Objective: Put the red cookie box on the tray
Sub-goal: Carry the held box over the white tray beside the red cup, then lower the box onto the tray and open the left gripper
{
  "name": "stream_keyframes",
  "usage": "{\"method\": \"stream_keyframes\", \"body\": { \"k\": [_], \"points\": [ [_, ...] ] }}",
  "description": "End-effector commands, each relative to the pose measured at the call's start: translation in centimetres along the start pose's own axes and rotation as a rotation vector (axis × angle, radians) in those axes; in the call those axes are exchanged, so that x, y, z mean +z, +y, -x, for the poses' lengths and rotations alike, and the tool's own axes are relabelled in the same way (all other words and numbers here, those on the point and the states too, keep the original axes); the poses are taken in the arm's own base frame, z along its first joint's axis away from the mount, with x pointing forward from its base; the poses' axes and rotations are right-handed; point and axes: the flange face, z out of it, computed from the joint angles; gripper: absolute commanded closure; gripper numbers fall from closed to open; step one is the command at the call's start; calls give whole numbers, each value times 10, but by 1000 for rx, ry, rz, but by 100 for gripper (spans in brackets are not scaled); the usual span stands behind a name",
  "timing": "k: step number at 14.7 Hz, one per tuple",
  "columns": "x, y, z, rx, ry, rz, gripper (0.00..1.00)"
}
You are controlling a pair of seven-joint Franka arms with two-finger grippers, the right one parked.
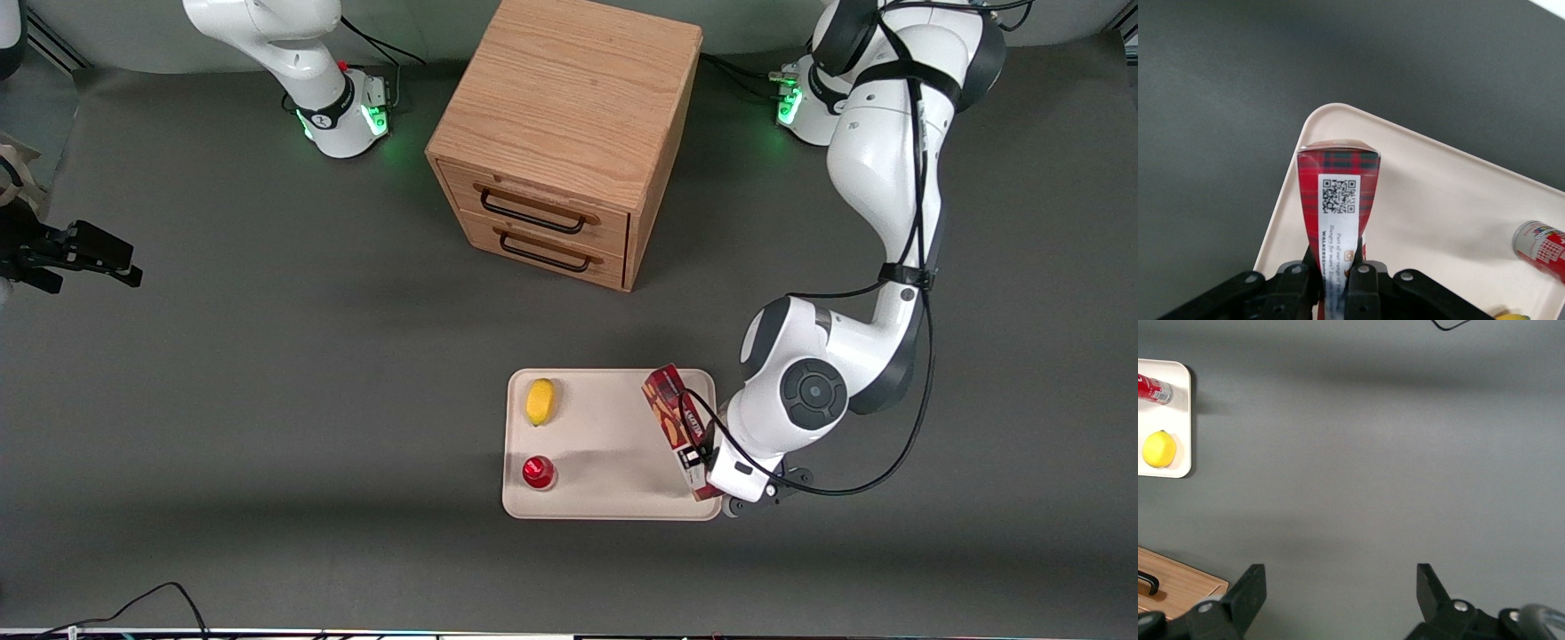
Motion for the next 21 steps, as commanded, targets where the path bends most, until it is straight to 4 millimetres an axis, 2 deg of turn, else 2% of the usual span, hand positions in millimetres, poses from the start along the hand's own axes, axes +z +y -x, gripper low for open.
{"method": "stream_keyframes", "body": {
  "k": [1,4,8,9,10,11,12,13,17,21],
  "points": [
    [5,1,1,40,11,-8,100],
    [23,-4,1,42,24,0,100],
    [36,-4,1,41,34,10,100],
    [37,-4,1,42,38,14,91],
    [37,-5,0,47,41,16,71],
    [37,-5,0,48,41,16,46],
    [36,-5,0,43,43,16,6],
    [32,-4,0,38,40,13,0],
    [7,-3,3,36,-7,-23,0],
    [-57,2,12,44,-105,-92,0]
  ]
}}
